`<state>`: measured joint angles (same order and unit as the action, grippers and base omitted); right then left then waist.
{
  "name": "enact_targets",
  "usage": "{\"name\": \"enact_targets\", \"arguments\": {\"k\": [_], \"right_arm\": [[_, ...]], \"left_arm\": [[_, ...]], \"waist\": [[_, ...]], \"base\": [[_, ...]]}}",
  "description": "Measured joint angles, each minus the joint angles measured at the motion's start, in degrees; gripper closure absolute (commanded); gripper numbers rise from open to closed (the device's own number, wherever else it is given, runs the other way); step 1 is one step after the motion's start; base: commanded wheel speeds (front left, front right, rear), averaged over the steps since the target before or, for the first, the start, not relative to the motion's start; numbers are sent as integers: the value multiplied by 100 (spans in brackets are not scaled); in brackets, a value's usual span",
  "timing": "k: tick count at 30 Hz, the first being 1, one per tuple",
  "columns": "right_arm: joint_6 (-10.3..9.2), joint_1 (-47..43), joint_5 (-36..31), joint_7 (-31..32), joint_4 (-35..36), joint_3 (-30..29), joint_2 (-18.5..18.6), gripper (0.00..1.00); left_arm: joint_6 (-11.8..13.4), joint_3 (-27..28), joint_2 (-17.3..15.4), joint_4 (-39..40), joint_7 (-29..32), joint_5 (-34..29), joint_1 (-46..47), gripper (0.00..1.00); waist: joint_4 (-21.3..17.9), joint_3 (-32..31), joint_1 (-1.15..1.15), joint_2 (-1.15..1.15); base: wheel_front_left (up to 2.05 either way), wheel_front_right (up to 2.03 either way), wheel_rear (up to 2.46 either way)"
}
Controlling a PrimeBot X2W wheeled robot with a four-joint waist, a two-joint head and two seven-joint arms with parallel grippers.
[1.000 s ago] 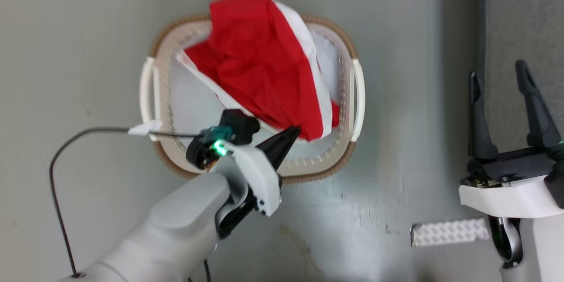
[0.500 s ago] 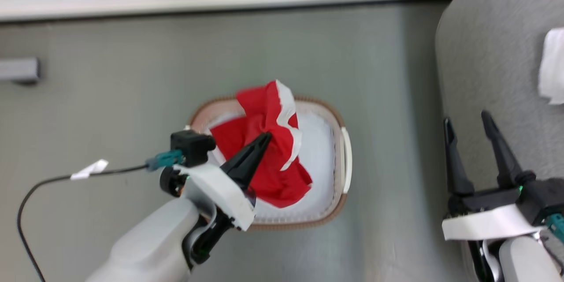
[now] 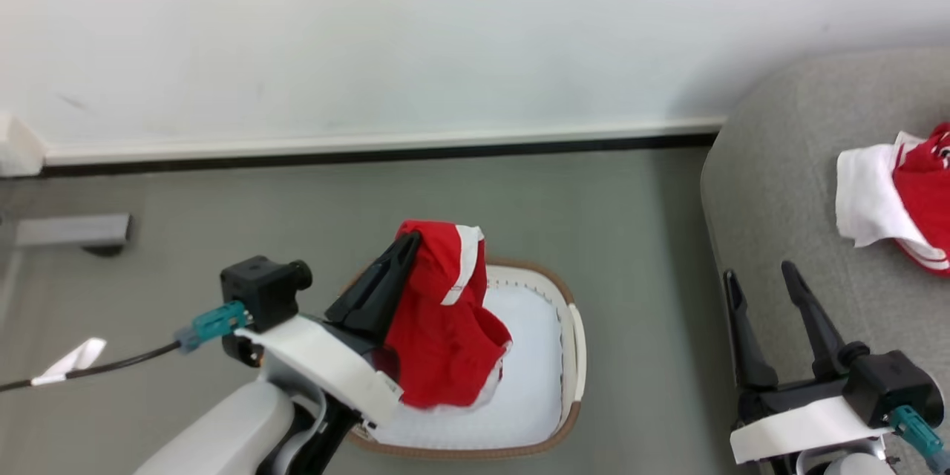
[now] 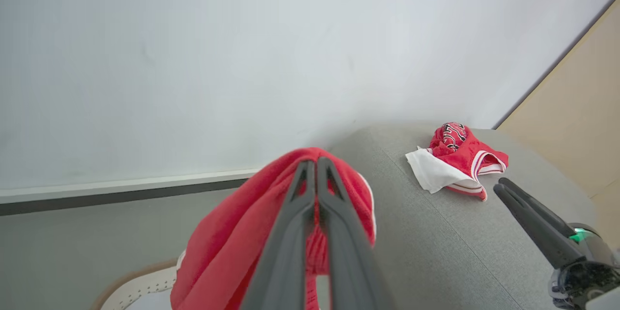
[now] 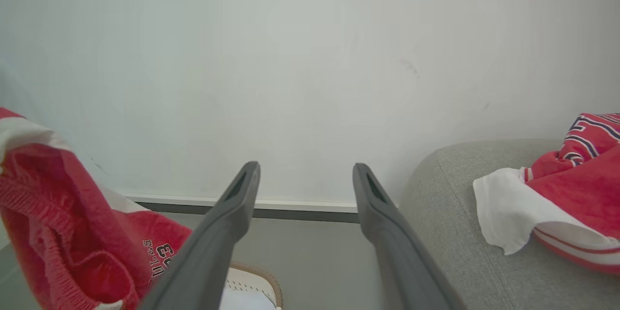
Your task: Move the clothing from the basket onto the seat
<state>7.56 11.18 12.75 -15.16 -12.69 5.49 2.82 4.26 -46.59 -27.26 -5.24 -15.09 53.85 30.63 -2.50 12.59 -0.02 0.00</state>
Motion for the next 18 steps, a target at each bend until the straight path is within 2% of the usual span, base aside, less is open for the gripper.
{"name": "enact_targets", "arguments": {"k": [11, 18], "right_arm": [[0, -202, 164, 0, -46, 149, 0, 0], [0, -177, 154, 0, 73, 157, 0, 0]], "left_arm": [[635, 134, -531, 1023, 274, -77, -324, 100], [749, 190, -679, 1107, 350, -58, -408, 100]], "waist": [[-151, -416, 1, 0], [-285, -191, 1, 0]], "base": [[0, 0, 0], [0, 0, 0]]}}
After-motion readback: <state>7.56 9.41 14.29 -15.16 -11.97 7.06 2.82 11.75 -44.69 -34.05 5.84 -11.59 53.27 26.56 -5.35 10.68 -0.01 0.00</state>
